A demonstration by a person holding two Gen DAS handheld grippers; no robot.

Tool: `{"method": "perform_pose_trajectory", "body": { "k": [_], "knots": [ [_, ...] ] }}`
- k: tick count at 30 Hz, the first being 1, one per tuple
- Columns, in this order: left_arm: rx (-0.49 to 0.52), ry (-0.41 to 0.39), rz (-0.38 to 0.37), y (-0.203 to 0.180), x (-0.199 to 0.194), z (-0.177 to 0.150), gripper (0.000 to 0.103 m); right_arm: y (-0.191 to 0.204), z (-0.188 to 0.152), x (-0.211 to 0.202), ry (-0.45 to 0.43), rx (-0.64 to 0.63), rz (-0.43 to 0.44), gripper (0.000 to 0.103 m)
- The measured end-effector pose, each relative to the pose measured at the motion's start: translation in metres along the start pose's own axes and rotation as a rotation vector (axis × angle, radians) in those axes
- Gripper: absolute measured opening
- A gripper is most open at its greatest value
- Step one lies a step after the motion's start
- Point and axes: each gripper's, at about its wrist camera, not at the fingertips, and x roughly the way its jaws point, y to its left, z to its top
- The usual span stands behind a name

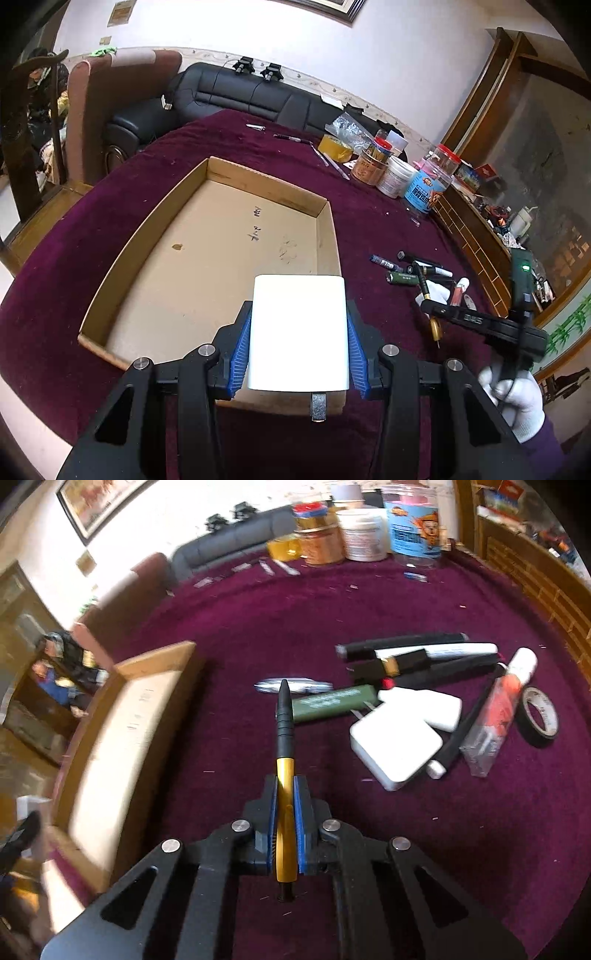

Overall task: Organize rigid objects
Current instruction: 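Carry charger and pen into the cardboard tray and open both grippers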

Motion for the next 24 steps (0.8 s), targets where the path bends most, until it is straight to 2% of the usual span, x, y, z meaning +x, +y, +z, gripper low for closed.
{"method": "perform_pose_trajectory", "body": {
  "k": [3,8,10,15,20,24],
  "knots": [
    [0.002,0.015,-0.013,0.000,0.006,0.017,0.040,0.016,0.010,-0.005,0.011,-0.011,0.088,0.006],
    [0.036,0.047,0.037,-0.002,0.036,0.054,0.040,0.054,0.033,0.017,0.064,-0.003,0.226,0.006],
    [0.032,0.074,0.055,0.001,0.057,0.067,0.040,0.071,0.039,0.031,0.083,-0.008,0.253,0.006],
    [-0.070,0.149,0.042,0.018,0.103,0.089,0.040,0.104,0.053,0.076,0.139,-0.005,0.261,0.006],
    [-0.117,0.204,0.074,0.032,0.148,0.103,0.040,0.114,0.072,0.101,0.137,0.016,0.226,0.006],
    [-0.136,0.223,0.071,0.038,0.172,0.108,0.040,0.113,0.080,0.111,0.143,0.030,0.202,0.006]
  ]
}}
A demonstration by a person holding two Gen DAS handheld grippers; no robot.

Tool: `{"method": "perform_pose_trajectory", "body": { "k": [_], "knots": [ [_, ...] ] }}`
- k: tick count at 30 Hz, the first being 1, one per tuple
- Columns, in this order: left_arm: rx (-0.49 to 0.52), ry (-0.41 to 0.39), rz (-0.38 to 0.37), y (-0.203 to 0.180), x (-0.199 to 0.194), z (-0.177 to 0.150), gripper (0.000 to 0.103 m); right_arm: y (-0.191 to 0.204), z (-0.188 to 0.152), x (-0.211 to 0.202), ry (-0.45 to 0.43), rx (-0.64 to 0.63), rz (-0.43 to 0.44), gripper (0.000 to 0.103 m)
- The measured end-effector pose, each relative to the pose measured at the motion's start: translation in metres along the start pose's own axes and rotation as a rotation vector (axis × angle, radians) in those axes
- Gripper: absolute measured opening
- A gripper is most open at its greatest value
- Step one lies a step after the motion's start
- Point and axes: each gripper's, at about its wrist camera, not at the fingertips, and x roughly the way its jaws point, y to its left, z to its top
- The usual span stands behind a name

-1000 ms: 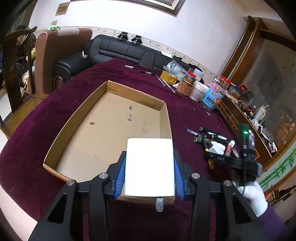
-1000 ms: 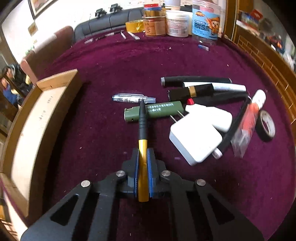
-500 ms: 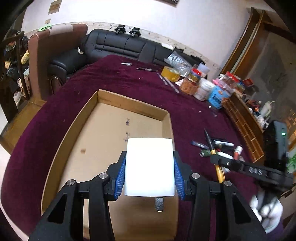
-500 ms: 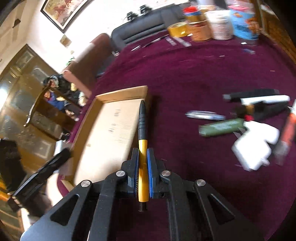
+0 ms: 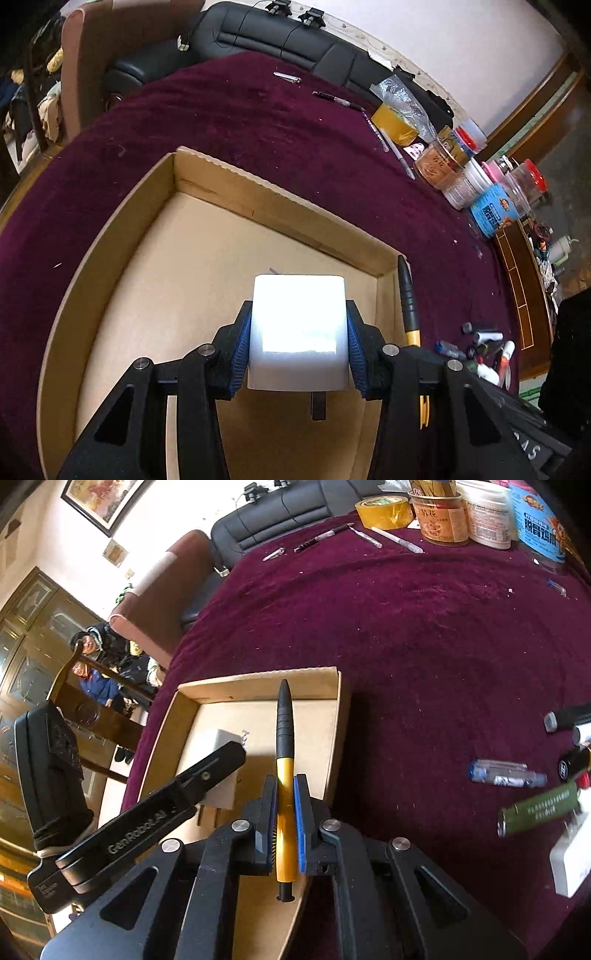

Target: Organize rigid objects

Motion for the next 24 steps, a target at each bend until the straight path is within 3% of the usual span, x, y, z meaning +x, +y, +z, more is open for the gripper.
{"method": "perform_pose_trajectory", "body": {
  "k": [11,16,21,23,24],
  "knots": [
    [-0.025,0.013,-0.054,0.001,0.011,0.005,0.043,0.004,0.004,0.008,-0.003,-0.025,-0.080,0.007],
    [-0.046,-0.013,-0.095,0.000,-0.002,0.005,0.049,0.007,-0.001,0.003,-0.029,-0.057,-0.069,0.022],
    [-0.039,-0.075,-0.094,-0.003,-0.027,-0.005,0.055,0.012,-0.011,-0.021,-0.100,-0.125,-0.106,0.022],
    [-0.044,-0.111,-0.077,0.000,-0.037,-0.014,0.061,0.008,-0.020,-0.041,-0.149,-0.153,-0.129,0.031],
    [-0.047,-0.121,-0.066,0.002,-0.039,-0.017,0.063,0.004,-0.025,-0.050,-0.173,-0.157,-0.142,0.042]
  ]
}}
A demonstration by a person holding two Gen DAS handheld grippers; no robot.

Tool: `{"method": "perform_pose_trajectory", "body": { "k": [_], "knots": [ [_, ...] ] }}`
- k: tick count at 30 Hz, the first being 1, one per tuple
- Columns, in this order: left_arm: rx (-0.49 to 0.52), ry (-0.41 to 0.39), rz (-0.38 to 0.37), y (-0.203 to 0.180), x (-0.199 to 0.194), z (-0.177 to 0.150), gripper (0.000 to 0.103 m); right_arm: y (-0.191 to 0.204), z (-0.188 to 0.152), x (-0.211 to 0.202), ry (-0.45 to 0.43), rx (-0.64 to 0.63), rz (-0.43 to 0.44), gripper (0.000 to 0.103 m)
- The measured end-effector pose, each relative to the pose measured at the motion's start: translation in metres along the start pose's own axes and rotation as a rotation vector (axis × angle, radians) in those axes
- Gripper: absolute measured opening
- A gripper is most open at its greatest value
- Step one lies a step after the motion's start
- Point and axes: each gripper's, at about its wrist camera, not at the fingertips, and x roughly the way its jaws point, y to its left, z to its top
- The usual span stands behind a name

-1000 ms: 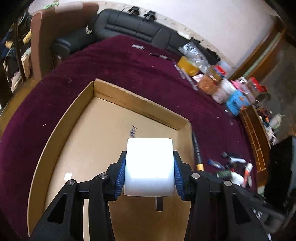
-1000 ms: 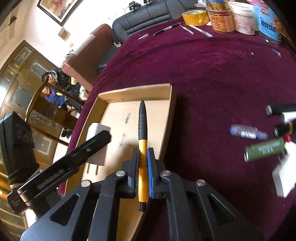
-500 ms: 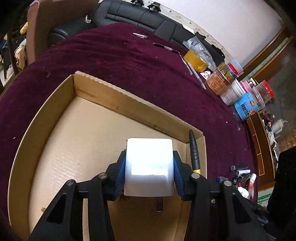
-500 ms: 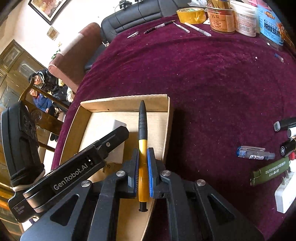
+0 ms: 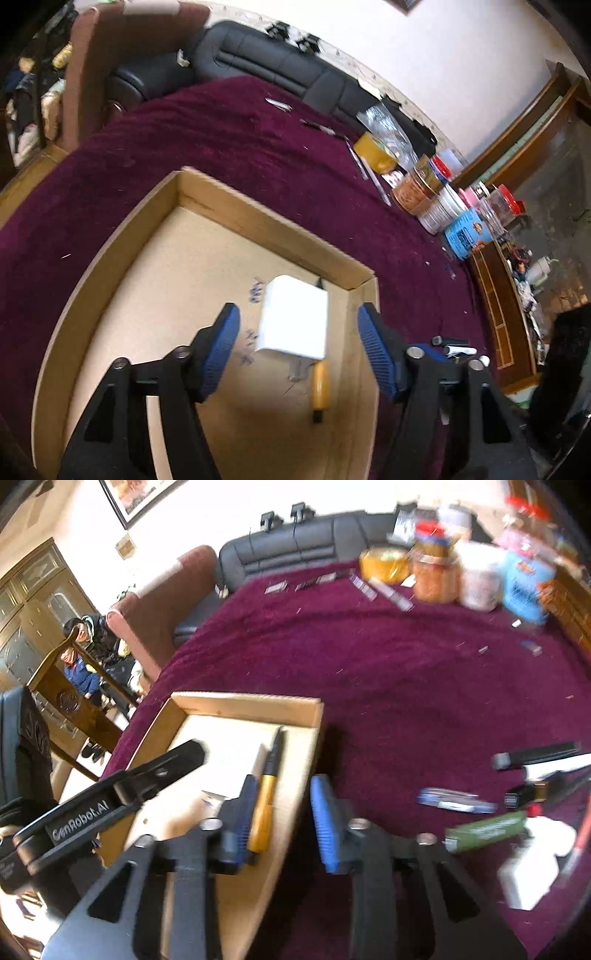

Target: Organize rigid objects

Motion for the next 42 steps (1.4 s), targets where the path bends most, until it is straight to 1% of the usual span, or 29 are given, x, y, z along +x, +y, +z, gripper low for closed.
{"method": "perform_pose_trajectory", "body": {
  "k": [1,2,4,6,9,11,15,17,20,22,24,27,29,31,32,33,37,38,40,41,42],
  "knots": [
    [-0.004,-0.011,0.016,0.003,-0.003,-0.004,0.063,-0.006,-0.005,-0.009,-0.026,0.001,-0.016,0.050],
    [-0.009,-0.013,0.027,0.006,-0.004,-0.008,0.063,-0.012,-0.008,-0.017,-0.044,0.005,-0.028,0.051],
    [-0.033,0.001,0.034,0.014,-0.003,-0.016,0.063,-0.027,-0.018,-0.031,-0.066,0.021,-0.049,0.051],
    [-0.075,0.016,0.017,0.021,-0.005,-0.021,0.063,-0.044,-0.027,-0.044,-0.078,0.052,-0.064,0.051],
    [-0.082,-0.009,0.006,0.018,-0.017,-0.023,0.063,-0.072,-0.040,-0.061,-0.090,0.104,-0.090,0.051],
    [-0.062,-0.020,-0.008,0.007,-0.029,-0.028,0.063,-0.091,-0.048,-0.073,-0.095,0.142,-0.107,0.051],
    [-0.017,-0.016,-0.022,-0.015,-0.048,-0.044,0.065,-0.129,-0.066,-0.095,-0.116,0.206,-0.145,0.051],
    [0.018,-0.013,-0.030,-0.033,-0.058,-0.058,0.066,-0.145,-0.074,-0.104,-0.123,0.231,-0.161,0.051],
    [0.089,-0.009,-0.042,-0.061,-0.067,-0.083,0.071,-0.172,-0.084,-0.117,-0.138,0.279,-0.189,0.051],
    [0.131,0.006,-0.046,-0.076,-0.068,-0.099,0.071,-0.190,-0.091,-0.123,-0.147,0.313,-0.209,0.051],
    [0.159,0.040,-0.066,-0.092,-0.062,-0.119,0.071,-0.204,-0.096,-0.126,-0.147,0.339,-0.220,0.051],
    [0.168,0.083,-0.088,-0.105,-0.056,-0.140,0.071,-0.217,-0.098,-0.127,-0.137,0.358,-0.196,0.051],
    [0.190,0.103,-0.087,-0.115,-0.053,-0.151,0.071,-0.220,-0.095,-0.126,-0.139,0.359,-0.167,0.051],
    [0.210,0.107,-0.082,-0.122,-0.054,-0.158,0.071,-0.218,-0.087,-0.123,-0.137,0.351,-0.083,0.051],
    [0.217,0.105,-0.081,-0.126,-0.054,-0.161,0.071,-0.216,-0.079,-0.117,-0.117,0.332,-0.031,0.051],
    [0.220,0.104,-0.082,-0.128,-0.055,-0.163,0.071,-0.213,-0.073,-0.109,-0.096,0.315,0.001,0.051],
    [0.223,0.097,-0.067,-0.129,-0.058,-0.164,0.071,-0.196,-0.051,-0.081,-0.042,0.252,0.042,0.051],
    [0.222,0.093,-0.061,-0.128,-0.060,-0.166,0.071,-0.191,-0.048,-0.072,-0.017,0.240,0.043,0.051],
    [0.218,0.091,-0.050,-0.124,-0.060,-0.166,0.071,-0.183,-0.045,-0.060,0.012,0.212,0.016,0.054],
    [0.214,0.093,-0.046,-0.123,-0.060,-0.166,0.071,-0.178,-0.045,-0.056,0.029,0.199,0.020,0.054],
    [0.212,0.095,-0.043,-0.122,-0.058,-0.166,0.071,-0.172,-0.047,-0.052,0.058,0.189,0.060,0.054]
  ]
}}
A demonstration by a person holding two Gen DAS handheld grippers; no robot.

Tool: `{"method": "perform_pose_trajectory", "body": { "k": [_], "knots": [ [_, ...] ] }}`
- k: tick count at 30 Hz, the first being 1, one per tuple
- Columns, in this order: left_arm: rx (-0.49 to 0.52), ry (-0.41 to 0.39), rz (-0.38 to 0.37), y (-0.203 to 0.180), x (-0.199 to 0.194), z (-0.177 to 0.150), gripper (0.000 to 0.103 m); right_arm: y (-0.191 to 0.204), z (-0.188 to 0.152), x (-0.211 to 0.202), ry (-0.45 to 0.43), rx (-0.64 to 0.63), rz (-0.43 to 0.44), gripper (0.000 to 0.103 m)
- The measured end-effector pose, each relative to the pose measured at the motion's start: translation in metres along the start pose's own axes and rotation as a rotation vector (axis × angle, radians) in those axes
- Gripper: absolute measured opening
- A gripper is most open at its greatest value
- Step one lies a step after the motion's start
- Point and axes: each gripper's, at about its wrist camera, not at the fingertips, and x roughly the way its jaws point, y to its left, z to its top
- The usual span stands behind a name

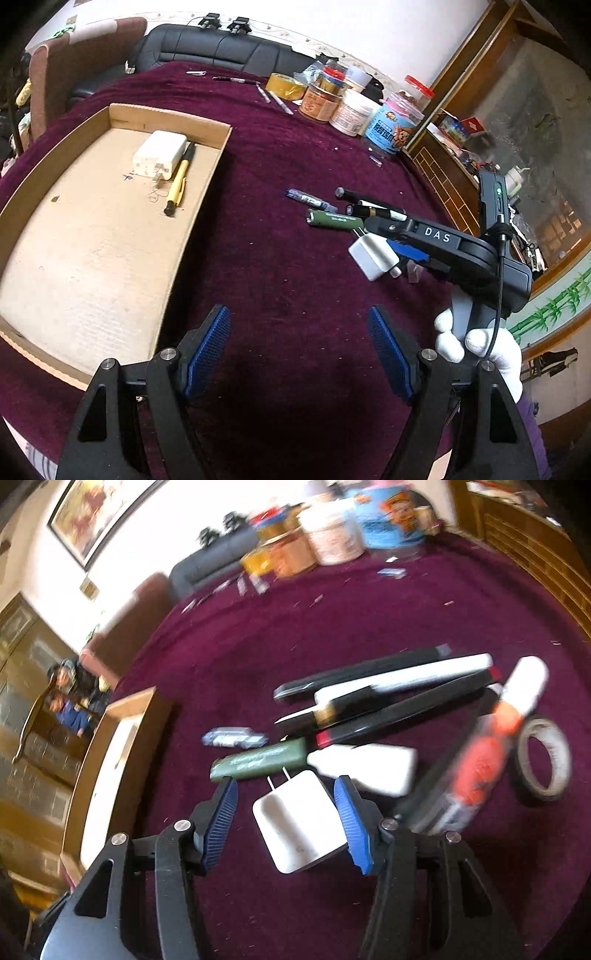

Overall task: Organize rigid objects
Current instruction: 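Lower the left gripper onto the second white charger and close, then grasp the clear package with red item using the right gripper while the left lifts the charger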

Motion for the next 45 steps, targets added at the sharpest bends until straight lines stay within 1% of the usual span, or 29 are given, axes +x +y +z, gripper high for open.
{"method": "perform_pose_trajectory", "body": {
  "k": [1,3,4,5,6,9,11,13,14,17,18,21,24,26,28,34,36,37,39,45],
  "knots": [
    [-0.003,0.004,0.004,0.002,0.001,0.000,0.071,0.003,-0.004,0.003,0.035,0.000,0.050,0.054],
    [-0.009,0.012,0.005,0.003,0.005,0.000,0.071,0.012,-0.013,0.012,0.122,0.002,0.181,0.054],
    [-0.009,0.016,0.005,0.003,0.008,0.001,0.071,0.018,-0.019,0.013,0.149,-0.010,0.233,0.054],
    [-0.007,0.024,0.005,0.003,0.010,0.001,0.071,0.024,-0.023,0.008,0.142,-0.034,0.254,0.054],
    [-0.005,0.030,0.006,0.003,0.012,0.000,0.071,0.027,-0.024,0.002,0.118,-0.055,0.246,0.054],
    [0.013,0.037,0.021,0.001,0.015,-0.001,0.071,0.023,-0.024,-0.025,-0.014,-0.095,0.137,0.054],
    [0.028,0.040,0.031,-0.001,0.017,-0.001,0.071,0.009,-0.024,-0.046,-0.123,-0.092,0.055,0.054],
    [0.048,0.039,0.051,-0.005,0.021,0.000,0.071,-0.007,-0.026,-0.067,-0.243,-0.077,-0.046,0.054],
    [0.071,0.036,0.076,-0.009,0.023,0.000,0.071,-0.017,-0.027,-0.075,-0.291,-0.061,-0.084,0.055],
    [0.138,0.035,0.133,-0.021,0.033,0.000,0.071,-0.046,-0.024,-0.086,-0.359,0.012,-0.134,0.055],
    [0.161,0.037,0.149,-0.025,0.037,0.001,0.071,-0.053,-0.024,-0.087,-0.369,0.033,-0.135,0.055],
    [0.183,0.054,0.172,-0.030,0.049,0.007,0.071,-0.072,-0.030,-0.089,-0.389,0.088,-0.141,0.055],
    [0.213,0.051,0.203,-0.036,0.060,0.013,0.071,-0.088,-0.035,-0.088,-0.385,0.132,-0.129,0.055],
    [0.239,0.047,0.223,-0.040,0.069,0.017,0.071,-0.092,-0.035,-0.087,-0.380,0.156,-0.105,0.055],
    [0.258,0.053,0.237,-0.042,0.078,0.020,0.071,-0.093,-0.036,-0.088,-0.386,0.165,-0.100,0.055],
    [0.300,0.068,0.233,-0.050,0.102,0.021,0.070,-0.091,-0.038,-0.085,-0.365,0.146,-0.104,0.055],
    [0.303,0.066,0.240,-0.050,0.105,0.020,0.057,-0.092,-0.038,-0.083,-0.360,0.147,-0.103,0.055],
    [0.316,0.052,0.248,-0.050,0.104,0.019,0.053,-0.093,-0.038,-0.083,-0.357,0.151,-0.101,0.055],
    [0.323,0.042,0.240,-0.051,0.102,0.018,0.039,-0.095,-0.038,-0.081,-0.351,0.160,-0.098,0.055],
    [0.297,0.026,0.214,-0.046,0.099,0.019,0.039,-0.100,-0.038,-0.081,-0.353,0.185,-0.094,0.055]
  ]
}}
